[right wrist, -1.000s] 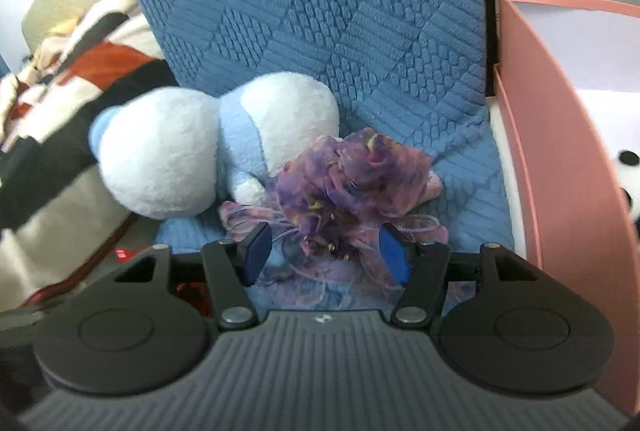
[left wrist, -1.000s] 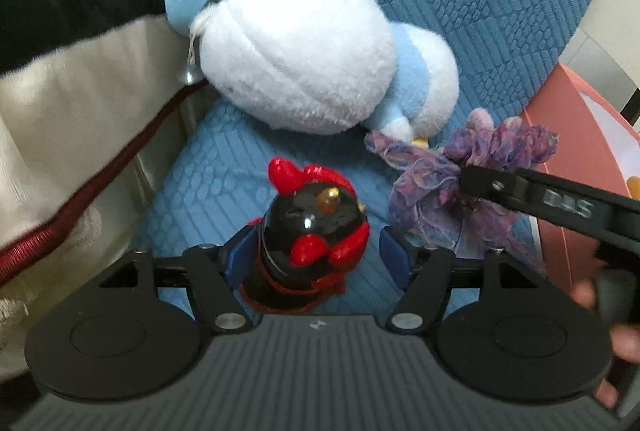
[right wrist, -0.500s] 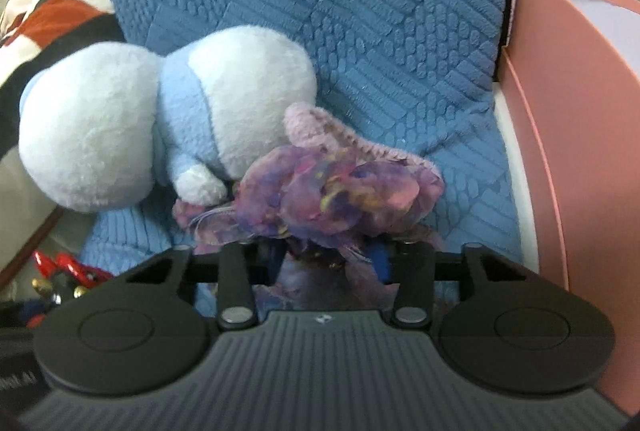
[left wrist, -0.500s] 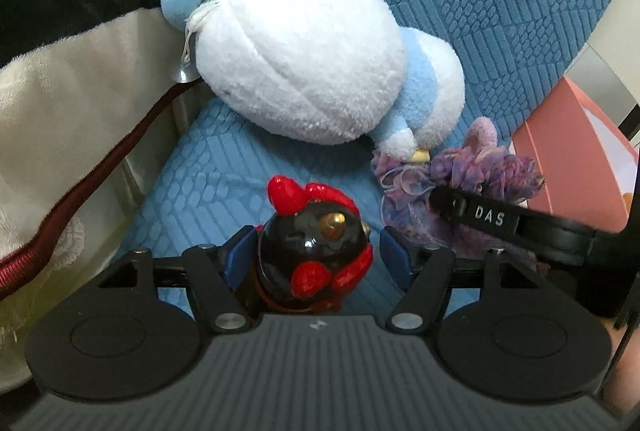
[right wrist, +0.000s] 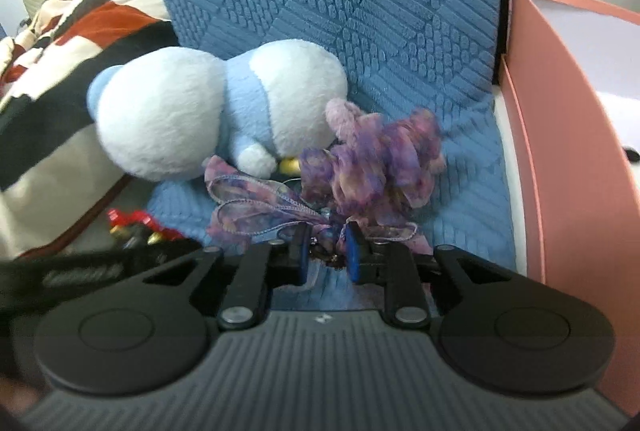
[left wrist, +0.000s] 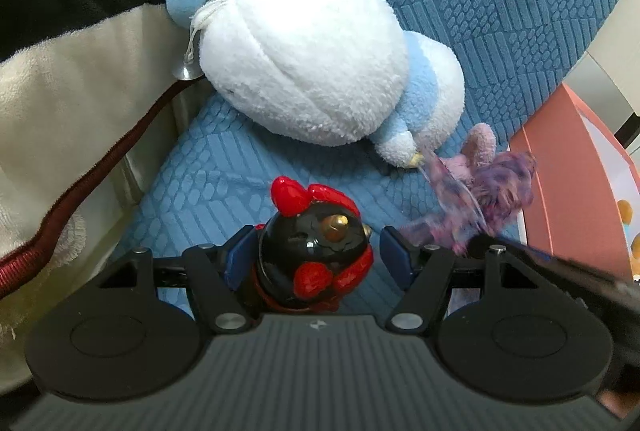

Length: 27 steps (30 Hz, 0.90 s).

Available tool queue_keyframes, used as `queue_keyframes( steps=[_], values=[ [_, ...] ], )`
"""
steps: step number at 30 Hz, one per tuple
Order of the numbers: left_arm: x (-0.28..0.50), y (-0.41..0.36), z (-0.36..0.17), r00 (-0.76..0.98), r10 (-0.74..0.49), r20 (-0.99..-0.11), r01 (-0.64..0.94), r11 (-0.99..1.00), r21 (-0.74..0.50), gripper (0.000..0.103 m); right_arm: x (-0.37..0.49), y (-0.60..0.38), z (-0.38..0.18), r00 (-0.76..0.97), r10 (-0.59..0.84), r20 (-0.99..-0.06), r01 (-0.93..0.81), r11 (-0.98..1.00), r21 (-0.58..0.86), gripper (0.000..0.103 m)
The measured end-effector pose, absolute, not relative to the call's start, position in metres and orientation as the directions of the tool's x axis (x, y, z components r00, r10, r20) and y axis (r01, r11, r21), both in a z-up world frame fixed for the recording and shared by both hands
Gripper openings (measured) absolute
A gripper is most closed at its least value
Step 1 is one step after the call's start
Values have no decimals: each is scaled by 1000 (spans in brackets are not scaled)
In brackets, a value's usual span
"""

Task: Organize objects
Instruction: 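Lift the red figure with the left tool while the right tool pulls the purple bow free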

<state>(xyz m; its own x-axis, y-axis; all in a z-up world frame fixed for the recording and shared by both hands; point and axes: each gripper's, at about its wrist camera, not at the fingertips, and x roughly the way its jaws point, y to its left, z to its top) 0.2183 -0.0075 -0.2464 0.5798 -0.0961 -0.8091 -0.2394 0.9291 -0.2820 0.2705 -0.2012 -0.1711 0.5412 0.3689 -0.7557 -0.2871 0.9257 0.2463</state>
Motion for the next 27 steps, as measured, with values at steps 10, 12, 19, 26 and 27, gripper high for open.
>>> queue_keyframes(
  steps=[10, 12, 19, 26, 27],
  values=[
    [217, -10, -247, 585, -96, -805, -227, 934, -276, 73, 269, -213, -180, 470, 382, -796, -235, 923, 304, 22],
    [218, -10, -249, 580, -94, -809, -231, 933, -274, 72, 276, -215, -193, 426, 396, -813, -196, 918, 345, 23],
    [220, -5, -251, 578, -82, -812, -249, 930, -271, 73, 286, -205, -195, 476, 345, -809, -194, 938, 285, 36],
    [222, -4, -253, 576, -85, -813, -246, 931, -271, 73, 297, -204, -197, 497, 323, -806, -175, 946, 271, 57],
    [223, -4, -253, 574, -89, -814, -246, 929, -275, 73, 299, -203, -198, 501, 316, -805, -176, 949, 262, 60]
  ],
)
